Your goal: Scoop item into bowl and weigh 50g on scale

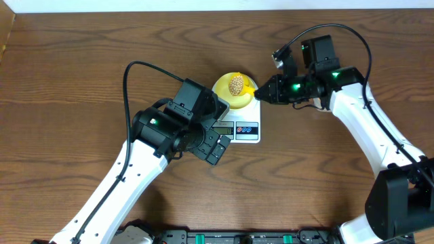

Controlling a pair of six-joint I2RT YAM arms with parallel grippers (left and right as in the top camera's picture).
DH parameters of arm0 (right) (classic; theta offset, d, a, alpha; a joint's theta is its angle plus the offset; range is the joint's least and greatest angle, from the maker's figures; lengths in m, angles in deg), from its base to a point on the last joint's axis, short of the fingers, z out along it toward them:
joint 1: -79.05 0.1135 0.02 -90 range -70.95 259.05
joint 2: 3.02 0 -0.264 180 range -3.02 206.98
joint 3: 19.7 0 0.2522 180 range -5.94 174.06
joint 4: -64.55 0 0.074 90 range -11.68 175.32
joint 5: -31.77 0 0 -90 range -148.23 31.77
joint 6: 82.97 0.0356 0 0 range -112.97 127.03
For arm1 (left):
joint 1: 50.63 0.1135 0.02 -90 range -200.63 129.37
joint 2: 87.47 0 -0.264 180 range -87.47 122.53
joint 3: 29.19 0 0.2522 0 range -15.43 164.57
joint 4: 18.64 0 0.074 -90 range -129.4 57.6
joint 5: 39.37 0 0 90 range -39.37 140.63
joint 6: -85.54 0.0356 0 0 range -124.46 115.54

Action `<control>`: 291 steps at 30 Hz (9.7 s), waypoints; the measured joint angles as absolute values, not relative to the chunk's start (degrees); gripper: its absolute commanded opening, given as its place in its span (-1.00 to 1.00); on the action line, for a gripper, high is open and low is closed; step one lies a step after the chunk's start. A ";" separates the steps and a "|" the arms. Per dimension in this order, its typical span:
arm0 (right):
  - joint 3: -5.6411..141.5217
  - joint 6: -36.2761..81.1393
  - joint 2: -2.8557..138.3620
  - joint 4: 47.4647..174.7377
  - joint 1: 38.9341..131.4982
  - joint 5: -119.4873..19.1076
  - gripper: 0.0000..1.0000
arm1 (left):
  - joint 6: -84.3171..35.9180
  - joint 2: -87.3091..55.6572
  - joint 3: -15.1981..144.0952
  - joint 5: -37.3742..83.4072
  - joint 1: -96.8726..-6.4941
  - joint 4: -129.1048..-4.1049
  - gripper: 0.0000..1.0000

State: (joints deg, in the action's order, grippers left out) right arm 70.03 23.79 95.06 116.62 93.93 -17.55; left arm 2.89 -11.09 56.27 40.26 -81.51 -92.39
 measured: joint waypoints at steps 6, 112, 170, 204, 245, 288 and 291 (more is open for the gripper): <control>70.03 21.45 95.06 116.58 95.76 -22.11 -0.98 | 2.89 -11.09 56.27 40.26 -81.51 -92.41 0.97; 77.31 -8.32 95.06 122.48 109.29 -55.10 -0.99 | 2.89 -11.09 56.27 40.26 -81.51 -92.39 0.97; 84.30 20.51 94.41 141.54 85.77 -77.24 -0.98 | 2.89 -11.09 56.27 40.26 -81.51 -92.39 0.97; 73.39 27.61 94.41 138.06 85.69 -80.39 -0.98 | 2.89 -11.09 56.27 40.26 -81.51 -92.39 0.97; 73.37 25.75 97.82 135.50 78.91 -61.44 -0.98 | 2.89 -11.09 56.27 40.26 -81.51 -92.39 0.97; 73.37 20.03 97.86 138.50 69.47 -40.65 -0.98 | 2.89 -11.09 56.27 40.26 -81.51 -92.39 0.97; 73.37 19.55 97.86 138.50 69.49 -39.82 -0.98 | 2.89 -11.09 56.27 40.26 -81.51 -92.39 0.97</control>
State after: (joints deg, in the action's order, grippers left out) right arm 73.37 19.55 97.86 138.50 69.49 -39.82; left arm 2.89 -11.09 56.27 40.26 -81.51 -92.39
